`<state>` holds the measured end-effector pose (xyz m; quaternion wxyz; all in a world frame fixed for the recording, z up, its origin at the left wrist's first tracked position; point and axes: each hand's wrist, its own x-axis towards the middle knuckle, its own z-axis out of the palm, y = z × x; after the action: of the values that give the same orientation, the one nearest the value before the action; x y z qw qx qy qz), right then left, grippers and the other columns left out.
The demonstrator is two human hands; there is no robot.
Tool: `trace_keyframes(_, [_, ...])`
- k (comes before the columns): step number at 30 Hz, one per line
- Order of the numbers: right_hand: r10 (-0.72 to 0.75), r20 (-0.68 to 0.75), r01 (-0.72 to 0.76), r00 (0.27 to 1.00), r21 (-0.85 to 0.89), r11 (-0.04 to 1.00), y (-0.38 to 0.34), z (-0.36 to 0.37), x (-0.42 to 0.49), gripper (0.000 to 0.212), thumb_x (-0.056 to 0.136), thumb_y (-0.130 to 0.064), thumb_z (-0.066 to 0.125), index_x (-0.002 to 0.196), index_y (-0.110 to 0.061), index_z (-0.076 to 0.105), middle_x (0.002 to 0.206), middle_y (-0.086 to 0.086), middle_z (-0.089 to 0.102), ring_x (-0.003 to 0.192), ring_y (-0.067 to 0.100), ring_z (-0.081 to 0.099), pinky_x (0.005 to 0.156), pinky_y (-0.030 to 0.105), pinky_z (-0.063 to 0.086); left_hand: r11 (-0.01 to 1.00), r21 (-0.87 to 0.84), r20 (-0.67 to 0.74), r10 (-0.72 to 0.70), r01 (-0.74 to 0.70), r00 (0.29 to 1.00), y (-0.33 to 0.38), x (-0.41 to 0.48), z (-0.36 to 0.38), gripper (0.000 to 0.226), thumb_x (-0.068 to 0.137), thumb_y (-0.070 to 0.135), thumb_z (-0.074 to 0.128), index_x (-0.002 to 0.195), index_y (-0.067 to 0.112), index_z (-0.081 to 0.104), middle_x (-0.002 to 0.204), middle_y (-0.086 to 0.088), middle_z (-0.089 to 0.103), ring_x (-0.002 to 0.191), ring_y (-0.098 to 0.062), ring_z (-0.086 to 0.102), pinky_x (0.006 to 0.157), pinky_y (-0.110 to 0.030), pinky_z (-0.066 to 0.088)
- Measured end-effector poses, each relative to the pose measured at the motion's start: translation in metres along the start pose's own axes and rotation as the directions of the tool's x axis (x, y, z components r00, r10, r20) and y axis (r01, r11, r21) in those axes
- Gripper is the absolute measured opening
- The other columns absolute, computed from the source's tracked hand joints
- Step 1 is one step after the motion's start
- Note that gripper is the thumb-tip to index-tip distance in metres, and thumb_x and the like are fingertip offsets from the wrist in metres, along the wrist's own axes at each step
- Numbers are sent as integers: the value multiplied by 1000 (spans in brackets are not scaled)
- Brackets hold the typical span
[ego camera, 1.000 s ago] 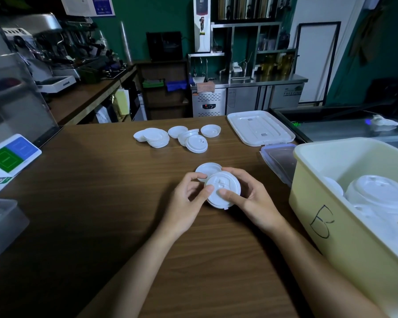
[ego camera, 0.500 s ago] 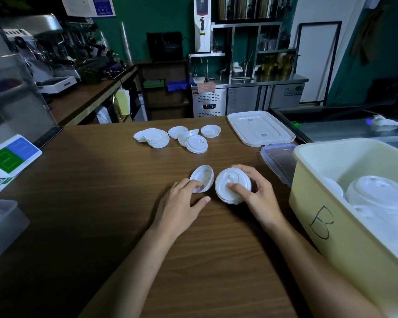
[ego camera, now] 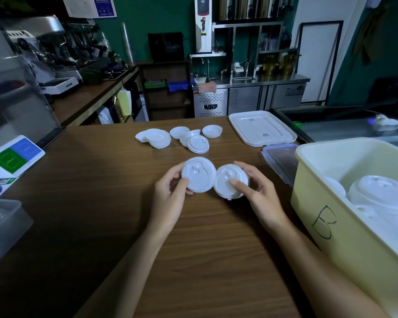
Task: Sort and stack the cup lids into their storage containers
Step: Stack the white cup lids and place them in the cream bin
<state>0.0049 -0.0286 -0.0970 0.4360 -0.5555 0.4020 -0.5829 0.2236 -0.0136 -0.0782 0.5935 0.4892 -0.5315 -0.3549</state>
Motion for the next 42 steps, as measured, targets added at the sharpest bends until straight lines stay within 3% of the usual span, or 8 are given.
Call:
trace_keyframes(8, [91, 113, -104, 989, 119, 987, -2, 2, -2, 45, 88, -15, 74, 133, -16, 71, 131, 1, 75, 128, 20, 66, 111, 40, 49, 1000, -9, 208, -22, 25, 978, -5, -3, 6, 44, 101, 4, 63, 142, 19, 63, 125, -8, 65, 98, -22, 73, 77, -23, 58])
trace_keyframes(13, [174, 148, -197, 974, 156, 968, -7, 6, -1, 44, 88, -29, 64, 130, -20, 73, 129, -2, 75, 119, 14, 69, 97, 32, 53, 999, 6, 233, -33, 33, 972, -3, -5, 7, 47, 98, 2, 67, 143, 13, 61, 120, -6, 63, 88, -10, 70, 75, -23, 58])
trace_keyframes(18, [56, 129, -59, 990, 20, 998, -12, 9, -8, 47, 88, -30, 78, 132, -16, 71, 128, -8, 75, 124, 4, 66, 103, 18, 48, 998, 47, 218, 24, -35, 976, -13, -7, 12, 48, 94, 11, 76, 140, 24, 66, 104, 7, 60, 79, -16, 60, 87, -54, 61])
trace_keyframes(26, [24, 145, -24, 989, 1, 1000, -13, 9, -8, 34, 95, -13, 74, 129, -14, 72, 127, -4, 75, 122, 8, 67, 98, 18, 50, 980, 135, 131, 129, -147, 983, -13, -11, 16, 44, 85, 20, 86, 127, 29, 75, 101, 6, 63, 95, -15, 69, 82, -28, 61])
trace_keyframes(31, [22, 162, -28, 987, 37, 999, -12, 7, -8, 38, 96, -14, 72, 134, -13, 70, 130, 2, 74, 126, 15, 66, 103, 24, 51, 996, 43, 269, -82, 73, 960, -13, -7, 11, 54, 86, 38, 84, 137, 32, 67, 136, 16, 67, 131, 2, 58, 117, -32, 44])
trace_keyframes(34, [56, 172, -74, 983, 98, 992, -13, 8, -9, 49, 92, -18, 75, 140, -20, 64, 128, 7, 74, 124, 18, 68, 102, 28, 54, 989, -7, 366, -136, 149, 920, -14, -6, 8, 58, 84, 52, 81, 137, 32, 66, 135, 11, 69, 134, -8, 59, 118, -45, 43])
trace_keyframes(37, [76, 160, -94, 984, 107, 990, -12, 9, -9, 49, 91, -21, 76, 139, -23, 64, 126, 9, 75, 122, 21, 69, 100, 29, 55, 986, -69, 358, -116, 150, 927, -14, -6, 9, 47, 89, 43, 79, 132, 27, 70, 129, 6, 74, 127, -14, 65, 113, -48, 48])
trace_keyframes(42, [31, 181, -25, 983, -35, 999, -8, 15, -9, 48, 91, -15, 79, 137, -20, 66, 130, 0, 73, 125, 15, 66, 107, 30, 51, 995, -66, 218, -63, 79, 974, -15, -5, 11, 38, 93, 19, 78, 130, 15, 70, 118, 6, 77, 117, -8, 70, 100, -23, 53])
